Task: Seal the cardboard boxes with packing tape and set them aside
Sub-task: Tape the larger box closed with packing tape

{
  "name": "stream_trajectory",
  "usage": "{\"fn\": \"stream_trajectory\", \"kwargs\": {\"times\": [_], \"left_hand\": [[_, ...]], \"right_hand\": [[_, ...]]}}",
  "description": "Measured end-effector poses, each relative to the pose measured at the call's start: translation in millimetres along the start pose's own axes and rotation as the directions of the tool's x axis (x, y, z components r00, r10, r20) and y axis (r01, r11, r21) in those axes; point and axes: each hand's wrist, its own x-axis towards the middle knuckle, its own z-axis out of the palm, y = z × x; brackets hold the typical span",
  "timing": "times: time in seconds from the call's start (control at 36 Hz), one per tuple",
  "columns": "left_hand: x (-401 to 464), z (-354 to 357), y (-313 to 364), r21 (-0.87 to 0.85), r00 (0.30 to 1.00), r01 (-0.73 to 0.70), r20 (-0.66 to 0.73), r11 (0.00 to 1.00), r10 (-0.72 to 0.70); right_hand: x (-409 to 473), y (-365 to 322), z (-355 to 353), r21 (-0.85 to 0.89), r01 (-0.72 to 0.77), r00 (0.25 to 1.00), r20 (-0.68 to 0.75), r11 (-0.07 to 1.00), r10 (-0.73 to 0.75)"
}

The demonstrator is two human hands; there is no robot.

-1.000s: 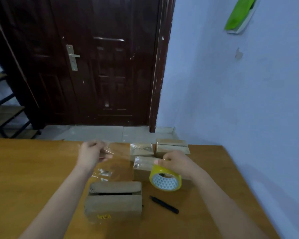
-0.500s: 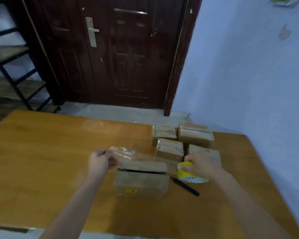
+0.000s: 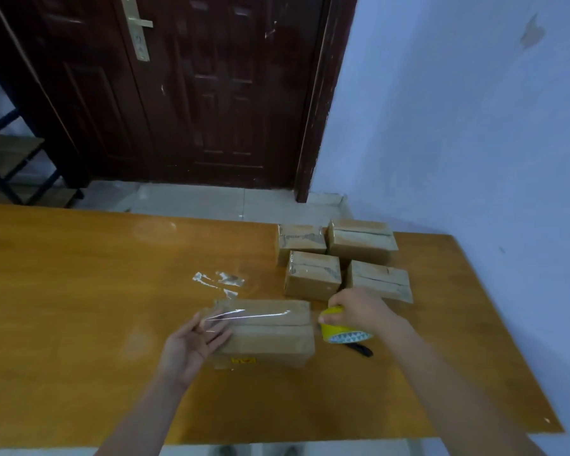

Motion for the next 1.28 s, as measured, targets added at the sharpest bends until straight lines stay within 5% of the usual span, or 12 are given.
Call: {"fn": "stream_trajectory", "kwargs": {"times": [0.53,0.61,0.75,0.94,1.19,1.28], "left_hand": [[-2.8,6.6,0.1,0.067,0.987,-0.075,-0.137,0.995,0.084],[-6.9,9.2,5.7,0.320,0.951,-0.154,-0.208,0.935,0.228],[-13.9,14.8,17.2,0.771,0.877,-0.156,-0.180,0.618,0.446],[9.0,-9.7,12.6,0.845,0.897,0.088,-0.298,0.528,0.327],[10.4,-5.0,6.6,0.820,0.917,0.211,-0.354,0.533,0.181],[9.9,-4.5,6.4,0.756,0.918,0.252,-0.385,0.604,0.099]], "right_hand": [[39.1,5.3,44.3,0.126,-0.055,0.992,0.117,0.991,0.040],[38.8,5.9,46.1,0.142,-0.069,0.991,0.122,0.987,0.052],[41.2,7.0,47.8,0.156,-0.083,0.988,0.145,0.984,0.060],[41.1,8.6,50.5,0.173,-0.086,0.988,0.144,0.981,0.061],[41.2,9.0,53.3,0.228,-0.103,0.988,0.132,0.968,0.074],[40.6,8.1,52.3,0.238,-0.108,0.988,0.132,0.965,0.078]]}}
